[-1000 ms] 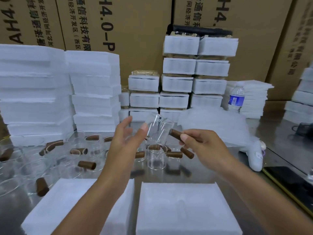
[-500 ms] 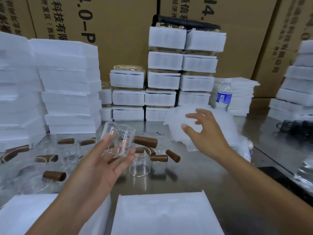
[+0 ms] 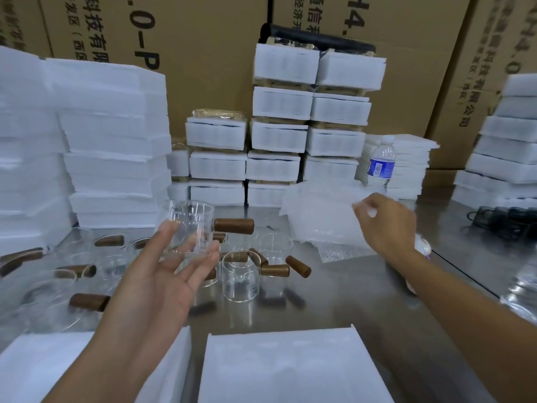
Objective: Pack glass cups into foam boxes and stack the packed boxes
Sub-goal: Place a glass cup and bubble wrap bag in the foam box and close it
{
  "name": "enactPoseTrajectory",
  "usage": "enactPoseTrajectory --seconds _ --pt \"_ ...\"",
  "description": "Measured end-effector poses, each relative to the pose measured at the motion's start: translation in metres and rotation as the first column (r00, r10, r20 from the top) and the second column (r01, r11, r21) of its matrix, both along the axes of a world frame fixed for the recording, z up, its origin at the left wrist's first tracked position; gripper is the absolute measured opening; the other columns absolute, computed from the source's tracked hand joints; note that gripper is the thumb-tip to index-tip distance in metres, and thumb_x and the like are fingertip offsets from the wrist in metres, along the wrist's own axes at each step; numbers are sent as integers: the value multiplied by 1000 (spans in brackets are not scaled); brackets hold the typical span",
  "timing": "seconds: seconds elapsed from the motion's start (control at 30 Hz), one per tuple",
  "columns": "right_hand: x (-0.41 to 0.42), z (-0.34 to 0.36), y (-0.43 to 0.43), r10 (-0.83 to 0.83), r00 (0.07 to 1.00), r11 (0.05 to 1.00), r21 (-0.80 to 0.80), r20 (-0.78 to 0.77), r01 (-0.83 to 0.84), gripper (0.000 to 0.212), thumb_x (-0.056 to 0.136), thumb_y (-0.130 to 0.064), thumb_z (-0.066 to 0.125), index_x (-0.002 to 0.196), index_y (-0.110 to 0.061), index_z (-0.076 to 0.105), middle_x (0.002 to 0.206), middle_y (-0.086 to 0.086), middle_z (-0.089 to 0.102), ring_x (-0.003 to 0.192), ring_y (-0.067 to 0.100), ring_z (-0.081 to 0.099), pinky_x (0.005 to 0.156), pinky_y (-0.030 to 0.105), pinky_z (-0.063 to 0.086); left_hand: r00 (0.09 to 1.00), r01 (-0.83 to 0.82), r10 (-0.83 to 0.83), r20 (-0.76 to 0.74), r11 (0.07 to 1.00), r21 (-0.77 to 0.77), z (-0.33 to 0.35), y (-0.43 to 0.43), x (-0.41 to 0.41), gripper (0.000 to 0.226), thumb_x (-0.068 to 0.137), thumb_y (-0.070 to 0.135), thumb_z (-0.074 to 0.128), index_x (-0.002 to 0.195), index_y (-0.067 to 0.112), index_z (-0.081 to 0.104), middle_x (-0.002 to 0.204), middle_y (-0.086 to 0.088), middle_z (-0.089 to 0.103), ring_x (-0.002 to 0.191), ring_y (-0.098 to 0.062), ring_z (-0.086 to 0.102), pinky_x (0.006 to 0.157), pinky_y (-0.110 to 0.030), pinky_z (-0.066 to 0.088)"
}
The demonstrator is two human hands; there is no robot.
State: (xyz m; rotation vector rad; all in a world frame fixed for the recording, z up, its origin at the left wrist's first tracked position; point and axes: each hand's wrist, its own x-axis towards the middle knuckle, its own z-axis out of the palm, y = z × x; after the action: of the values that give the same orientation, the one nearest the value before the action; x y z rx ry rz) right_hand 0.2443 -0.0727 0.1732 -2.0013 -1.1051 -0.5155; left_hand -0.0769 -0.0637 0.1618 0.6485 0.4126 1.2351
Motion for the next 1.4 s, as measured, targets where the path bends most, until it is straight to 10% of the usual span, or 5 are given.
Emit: enactPoseTrajectory --seconds 0.33,0.5,0.77,1.0,1.4 --pt "-110 15 -31 649 696 742 -52 308 -669 26 88 -10 52 103 -21 70 99 -19 61 93 -6 46 88 20 37 975 -37 -1 220 985 169 14 -6 -15 48 81 39 61 121 12 56 110 -12 70 106 -27 66 80 -32 56" --pt "-132 -3 -44 850 513 503 -474 119 -723 30 85 -4 56 96 -27 73 103 -13 70 97 2 58 88 21 44 969 -53 -8 246 969 240 17 -7 -21 59 73 40 73 122 13 55 114 -11 68 110 -28 64 83 -31 55" --pt "-125 -14 -53 819 443 336 -321 -364 -886 24 78 -46 59 98 -37 68 104 -28 65 102 -9 57 93 16 42 986 -46 1 170 964 261 14 -9 -19 45 79 40 60 118 16 54 107 -6 70 108 -27 65 81 -29 55" --pt "-119 -10 -54 858 409 508 408 -309 -759 26 85 -42 52 110 -39 58 103 -12 69 100 7 63 86 18 47 989 -44 92 -115 930 364 9 -11 -6 38 64 40 79 95 21 69 108 -5 70 100 -26 69 74 -27 56" --pt "-100 -8 -61 782 425 532 132 -456 -837 14 83 -32 58 92 -31 69 85 -3 71 83 17 63 90 43 48 819 181 82 -568 902 392 6 -21 45 70 69 49 74 132 26 50 118 8 67 103 -10 67 88 -30 55"
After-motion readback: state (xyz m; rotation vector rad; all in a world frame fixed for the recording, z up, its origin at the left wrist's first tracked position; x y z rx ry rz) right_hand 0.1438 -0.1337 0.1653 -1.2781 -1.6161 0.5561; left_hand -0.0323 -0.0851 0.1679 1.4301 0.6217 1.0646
